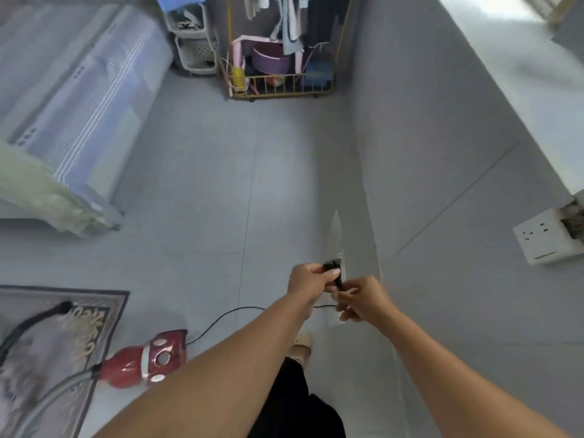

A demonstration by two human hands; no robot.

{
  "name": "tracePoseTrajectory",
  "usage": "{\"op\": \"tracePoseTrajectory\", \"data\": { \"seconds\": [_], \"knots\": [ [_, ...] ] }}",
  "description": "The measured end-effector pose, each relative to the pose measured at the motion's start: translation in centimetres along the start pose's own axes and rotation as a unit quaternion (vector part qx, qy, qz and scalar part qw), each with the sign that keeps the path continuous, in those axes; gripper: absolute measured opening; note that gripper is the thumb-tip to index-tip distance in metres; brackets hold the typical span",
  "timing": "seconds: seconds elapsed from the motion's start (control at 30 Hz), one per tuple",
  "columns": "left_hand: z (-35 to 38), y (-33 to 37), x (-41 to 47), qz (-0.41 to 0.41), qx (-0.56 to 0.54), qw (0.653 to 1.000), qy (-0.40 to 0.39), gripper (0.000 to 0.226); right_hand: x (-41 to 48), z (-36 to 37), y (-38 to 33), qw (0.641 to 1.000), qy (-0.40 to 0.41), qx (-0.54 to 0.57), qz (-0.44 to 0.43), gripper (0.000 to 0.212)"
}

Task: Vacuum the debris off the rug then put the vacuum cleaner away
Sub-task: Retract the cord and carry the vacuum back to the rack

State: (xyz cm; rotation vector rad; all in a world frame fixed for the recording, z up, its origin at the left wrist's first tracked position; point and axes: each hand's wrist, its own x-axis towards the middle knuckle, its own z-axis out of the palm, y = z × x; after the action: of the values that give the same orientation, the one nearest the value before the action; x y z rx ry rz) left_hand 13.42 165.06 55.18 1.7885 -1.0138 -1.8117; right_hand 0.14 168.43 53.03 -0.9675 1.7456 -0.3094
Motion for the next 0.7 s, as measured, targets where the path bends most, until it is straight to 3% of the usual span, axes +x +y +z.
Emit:
{"op": "tracePoseTrajectory", "data": {
  "seconds": [0.27, 0.7],
  "knots": [
    [-9.7, -4.1, -2.5, -0.037, -0.092, 0.993, 0.066, 0.024, 0.3, 10.1, -3.4, 0.997, 0.021, -0.057, -0.056, 0.01],
    [-31.1, -15.4, -0.4, -0.148, -0.237, 0.952, 0.124, 0.018, 3.3, 31.2, -10.5, 0.985, -0.05, -0.15, -0.075, 0.01]
  ]
}}
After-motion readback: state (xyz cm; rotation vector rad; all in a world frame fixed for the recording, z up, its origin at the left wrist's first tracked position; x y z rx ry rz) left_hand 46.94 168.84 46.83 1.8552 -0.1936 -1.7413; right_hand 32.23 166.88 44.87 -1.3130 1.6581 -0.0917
